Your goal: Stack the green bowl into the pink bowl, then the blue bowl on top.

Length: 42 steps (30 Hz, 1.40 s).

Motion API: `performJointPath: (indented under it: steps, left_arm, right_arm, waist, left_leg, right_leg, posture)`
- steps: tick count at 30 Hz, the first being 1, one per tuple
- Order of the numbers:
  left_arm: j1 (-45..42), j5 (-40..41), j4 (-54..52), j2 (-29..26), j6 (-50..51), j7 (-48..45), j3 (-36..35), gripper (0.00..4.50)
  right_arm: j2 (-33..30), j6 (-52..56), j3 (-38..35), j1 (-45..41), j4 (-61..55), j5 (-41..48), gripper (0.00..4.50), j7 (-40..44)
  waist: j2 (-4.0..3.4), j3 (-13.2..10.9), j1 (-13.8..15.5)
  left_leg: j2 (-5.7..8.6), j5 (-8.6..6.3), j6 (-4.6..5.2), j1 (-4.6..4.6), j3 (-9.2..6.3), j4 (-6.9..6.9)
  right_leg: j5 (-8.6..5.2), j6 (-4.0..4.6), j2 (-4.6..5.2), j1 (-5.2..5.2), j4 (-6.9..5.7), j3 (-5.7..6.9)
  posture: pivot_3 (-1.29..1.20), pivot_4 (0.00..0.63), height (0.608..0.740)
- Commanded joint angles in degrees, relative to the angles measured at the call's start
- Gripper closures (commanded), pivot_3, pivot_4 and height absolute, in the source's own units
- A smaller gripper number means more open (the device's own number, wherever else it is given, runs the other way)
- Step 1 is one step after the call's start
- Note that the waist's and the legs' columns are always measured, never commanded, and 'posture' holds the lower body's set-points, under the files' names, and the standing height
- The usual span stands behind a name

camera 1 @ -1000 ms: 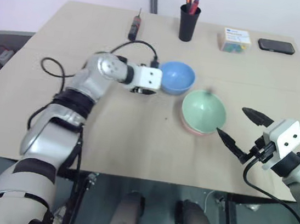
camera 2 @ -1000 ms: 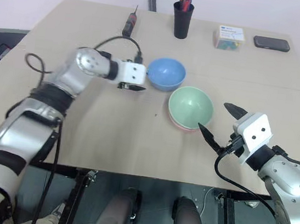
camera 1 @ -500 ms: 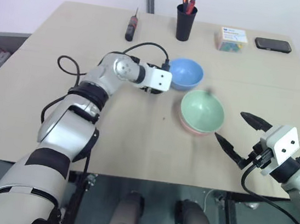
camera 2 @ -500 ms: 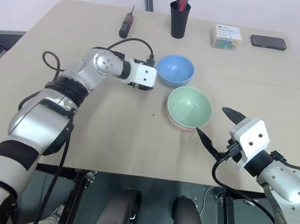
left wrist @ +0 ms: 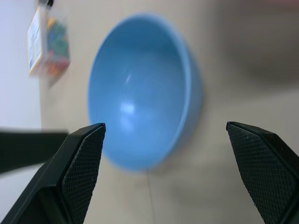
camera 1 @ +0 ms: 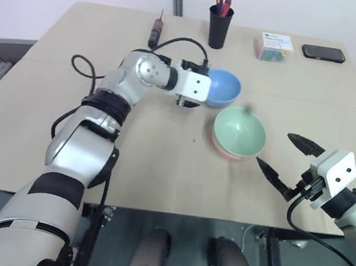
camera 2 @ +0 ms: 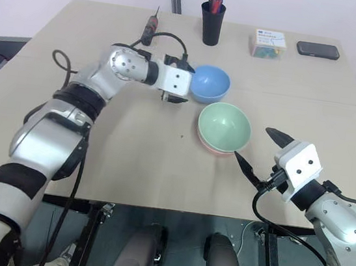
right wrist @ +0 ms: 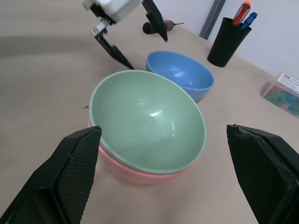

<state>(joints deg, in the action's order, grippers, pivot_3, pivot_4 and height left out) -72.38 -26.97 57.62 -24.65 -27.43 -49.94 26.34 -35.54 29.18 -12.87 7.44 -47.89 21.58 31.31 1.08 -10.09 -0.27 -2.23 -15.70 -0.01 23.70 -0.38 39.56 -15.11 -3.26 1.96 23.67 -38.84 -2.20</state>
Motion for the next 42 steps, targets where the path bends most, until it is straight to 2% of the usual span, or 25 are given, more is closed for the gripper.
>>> performJointPath:
  steps: [1, 2, 5, 7, 8, 11, 12, 15, 21, 23, 26, 29, 32, 35, 38, 39, 42]
  left_arm:
    - [-2.88, -2.60, 3.13, 1.05, -1.97, 2.71, 1.69, 0.10]
    - [-3.19, -2.84, 3.87, 1.30, -2.29, 2.74, 1.95, 0.10]
    - [-3.79, -3.62, 5.64, 1.88, -3.35, 3.31, 2.58, 0.74]
    - [-4.02, -3.74, 6.43, 2.39, -3.86, 3.37, 2.87, 1.48]
    - [-4.13, -3.81, 6.73, 2.60, -4.08, 3.45, 3.01, 2.04]
    - [-4.35, -3.86, 7.29, 2.99, -4.43, 3.60, 3.01, 2.98]
    - [-4.41, -3.77, 7.43, 3.06, -4.51, 3.52, 2.92, 3.52]
    - [-4.40, -3.15, 7.60, 3.03, -4.80, 2.36, 2.49, 4.39]
    - [-4.42, 2.31, 5.03, 1.19, -7.33, -4.11, -0.91, 4.39]
    - [-4.62, 7.21, 2.53, 0.69, -7.12, -9.95, -3.53, 4.39]
    - [-4.28, 20.22, -7.79, 0.43, -2.59, -25.44, -8.17, 4.39]
    - [-1.94, 27.33, -19.00, -0.71, 4.36, -34.88, -8.96, 4.39]
    - [1.77, 29.71, -27.60, -1.40, 9.50, -37.59, -8.22, 4.39]
    - [4.78, 28.71, -30.96, -1.65, 10.05, -37.35, -7.14, 4.39]
    - [6.11, 27.13, -30.97, -0.97, 11.17, -35.31, -6.51, 3.53]
    - [6.88, 27.73, -32.19, -1.09, 11.72, -35.93, -6.40, 3.07]
    - [8.29, 29.41, -35.26, -0.58, 13.86, -34.77, -7.51, 2.03]
  right_arm:
    - [-0.70, -0.93, -2.70, 0.10, -1.78, 0.64, 0.00, -0.02]
    - [-0.72, -0.85, -2.85, 0.15, -1.98, 0.66, 0.00, -0.08]
    - [-0.65, -0.56, -3.12, 0.38, -2.64, 0.66, 0.00, -0.43]
    - [-0.54, -0.40, -3.13, 0.48, -2.94, 0.58, 0.00, -0.81]
    - [-0.52, -0.36, -3.08, 0.52, -3.02, 0.53, 0.00, -0.97]
    - [-0.52, -0.24, -3.01, 0.60, -3.14, 0.50, 0.00, -1.22]
    - [-0.53, -0.21, -3.05, 0.63, -3.10, 0.50, 0.00, -1.25]
    - [-0.64, -0.24, -3.21, 0.51, -2.75, 0.57, 0.00, -1.20]
    - [-0.72, -0.41, -3.91, 0.96, -2.35, 0.50, 0.00, -1.10]
    - [-0.70, -0.66, -4.78, 1.99, -2.44, 0.46, 0.00, -0.88]
    - [-0.37, -1.14, -6.92, 4.96, -2.96, 0.32, 0.00, -0.65]
    - [-0.12, -1.32, -8.78, 6.84, -3.57, 0.58, 0.00, -0.67]
    - [-0.21, -1.50, -9.48, 7.57, -3.76, 0.60, 0.00, -0.64]
    - [-0.28, -1.46, -9.44, 7.46, -3.89, 0.63, 0.00, -0.89]
    - [-0.43, -1.19, -9.01, 6.94, -3.91, 0.52, 0.00, -1.13]
    - [-0.52, -1.08, -8.78, 6.61, -3.83, 0.52, 0.00, -1.16]
    - [-1.07, -0.85, -7.86, 5.43, -3.02, 0.65, 0.00, -0.64]
  waist:
    - [0.00, 0.00, -0.22]
    - [0.01, -0.01, -0.37]
    - [0.01, 0.00, -0.39]
    - [0.01, 0.00, -0.37]
    - [0.01, 0.00, -0.35]
    - [0.01, 0.00, -0.27]
    - [0.01, 0.00, -0.28]
    - [0.01, 0.00, -0.31]
    - [0.01, 0.00, -0.33]
    - [0.01, 0.00, -0.35]
    - [0.02, -0.01, -0.04]
    - [0.00, 0.00, -0.09]
    - [-0.12, 0.07, -0.40]
    - [-0.15, 0.09, -0.72]
    - [-0.14, 0.08, -0.58]
    - [-0.14, 0.08, -0.53]
    - [-0.14, 0.08, -0.46]
  left_leg:
    - [0.00, 0.00, 0.00, 0.00, 0.00, 0.00]
    - [0.00, 0.00, 0.00, 0.00, 0.00, 0.00]
    - [0.00, 0.00, 0.00, 0.00, -0.01, 0.00]
    - [0.00, 0.00, 0.00, 0.00, 0.00, -0.01]
    - [0.00, 0.00, 0.00, 0.00, 0.00, 0.00]
    - [0.00, 0.00, 0.00, 0.01, -0.01, 0.00]
    - [0.00, 0.00, 0.00, 0.01, -0.02, 0.00]
    - [0.00, 0.00, 0.00, 0.01, -0.01, 0.00]
    - [0.00, 0.00, 0.00, 0.01, -0.01, 0.00]
    - [0.00, 0.00, 0.00, 0.01, -0.01, 0.00]
    - [-0.01, 0.01, -0.01, 0.08, -0.05, 0.00]
    - [0.00, 0.01, -0.01, 0.04, 0.00, 0.00]
    - [-0.01, 0.00, -0.01, -0.05, 0.04, 0.00]
    - [-0.04, 0.01, 0.00, -0.23, 0.12, 0.00]
    - [-0.05, 0.01, 0.01, -0.31, 0.11, 0.00]
    - [-0.05, 0.01, 0.00, -0.31, 0.10, 0.01]
    - [-0.04, 0.01, 0.00, -0.25, 0.12, 0.01]
  right_leg:
    - [0.00, 0.00, 0.00, 0.00, 0.00, 0.00]
    - [0.00, 0.00, 0.00, 0.00, 0.00, 0.00]
    - [0.00, 0.00, -0.01, 0.01, -0.01, -0.01]
    - [0.00, 0.00, -0.01, 0.00, 0.00, -0.01]
    - [0.00, 0.00, -0.01, 0.00, 0.00, -0.01]
    - [0.00, 0.00, -0.01, 0.00, 0.00, -0.01]
    - [0.00, 0.00, -0.01, 0.00, 0.00, 0.00]
    - [0.00, 0.00, -0.01, 0.00, 0.00, -0.01]
    - [0.00, 0.00, -0.01, 0.01, -0.01, 0.00]
    - [0.00, 0.00, -0.01, 0.01, 0.00, -0.01]
    - [0.00, 0.00, 0.00, 0.02, 0.01, 0.06]
    - [0.00, 0.00, 0.03, 0.00, 0.02, 0.01]
    - [0.00, 0.00, 0.02, -0.03, -0.03, -0.06]
    - [0.00, 0.00, -0.04, -0.10, -0.15, -0.18]
    - [0.00, 0.00, -0.08, -0.16, -0.20, -0.19]
    - [0.00, 0.00, -0.08, -0.18, -0.19, -0.18]
    - [0.00, 0.00, -0.07, -0.18, -0.10, -0.19]
  posture:
    - [0.00, 0.150, 0.740]
    - [0.00, 0.150, 0.740]
    - [0.00, 0.150, 0.740]
    - [0.00, 0.150, 0.740]
    - [0.00, 0.150, 0.740]
    - [0.00, 0.150, 0.740]
    - [0.00, 0.150, 0.740]
    - [0.00, 0.150, 0.740]
    - [0.00, 0.150, 0.740]
    - [0.00, 0.150, 0.740]
    - [0.00, 0.150, 0.740]
    - [0.00, 0.150, 0.740]
    - [0.00, 0.150, 0.740]
    - [0.00, 0.150, 0.740]
    - [0.00, 0.150, 0.740]
    - [0.00, 0.150, 0.740]
    - [0.00, 0.150, 0.740]
